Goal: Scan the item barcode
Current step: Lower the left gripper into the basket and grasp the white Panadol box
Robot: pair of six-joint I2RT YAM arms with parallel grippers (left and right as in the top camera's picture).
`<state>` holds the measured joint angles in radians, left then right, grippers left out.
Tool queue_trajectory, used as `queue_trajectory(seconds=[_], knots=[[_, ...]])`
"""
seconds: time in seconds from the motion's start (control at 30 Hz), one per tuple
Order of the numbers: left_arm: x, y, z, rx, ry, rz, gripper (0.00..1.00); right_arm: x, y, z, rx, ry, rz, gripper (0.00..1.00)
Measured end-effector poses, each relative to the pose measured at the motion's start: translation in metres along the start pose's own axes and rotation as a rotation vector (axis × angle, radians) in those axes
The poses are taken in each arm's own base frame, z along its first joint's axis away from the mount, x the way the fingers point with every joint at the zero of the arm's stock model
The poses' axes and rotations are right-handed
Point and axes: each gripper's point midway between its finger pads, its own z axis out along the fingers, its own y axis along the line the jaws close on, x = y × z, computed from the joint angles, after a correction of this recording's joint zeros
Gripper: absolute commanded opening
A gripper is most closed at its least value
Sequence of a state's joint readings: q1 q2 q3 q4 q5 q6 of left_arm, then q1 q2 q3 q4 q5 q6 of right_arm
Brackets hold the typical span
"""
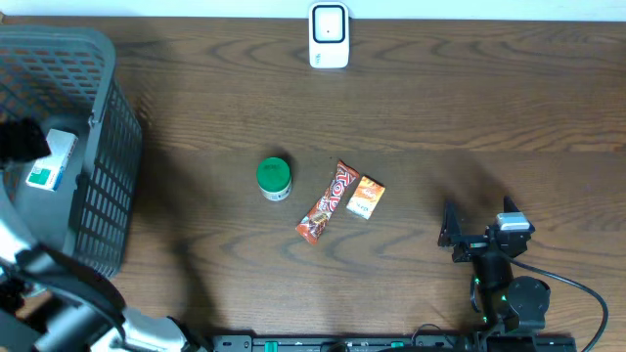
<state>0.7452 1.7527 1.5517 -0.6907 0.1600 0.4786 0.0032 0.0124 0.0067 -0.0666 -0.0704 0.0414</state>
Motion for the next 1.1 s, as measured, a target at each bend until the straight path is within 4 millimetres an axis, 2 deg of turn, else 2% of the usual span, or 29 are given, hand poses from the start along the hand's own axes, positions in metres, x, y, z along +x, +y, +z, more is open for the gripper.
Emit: queue_trajectory(seconds=[0.13, 0.3, 0.6, 0.9, 1.1], knots=[[0.011, -0.004, 0.035, 0.031, 0.054, 0.144, 0.98, 0.000, 0.000, 0.000, 0.000, 0.000, 0.000, 0.99], [0.017, -0.013, 0.059, 0.063, 0.081, 0.285, 0.98, 0.000, 0.000, 0.000, 0.000, 0.000, 0.000, 0.99], [0.026, -0.016, 0.094, 0.084, 0.101, 0.365, 0.98, 0.000, 0.000, 0.000, 0.000, 0.000, 0.000, 0.99], [0.031, -0.016, 0.114, 0.089, 0.108, 0.374, 0.98, 0.000, 0.000, 0.000, 0.000, 0.000, 0.000, 0.99], [0.044, -0.019, 0.135, 0.110, 0.138, 0.371, 0.98, 0.000, 0.000, 0.000, 0.000, 0.000, 0.000, 0.99]])
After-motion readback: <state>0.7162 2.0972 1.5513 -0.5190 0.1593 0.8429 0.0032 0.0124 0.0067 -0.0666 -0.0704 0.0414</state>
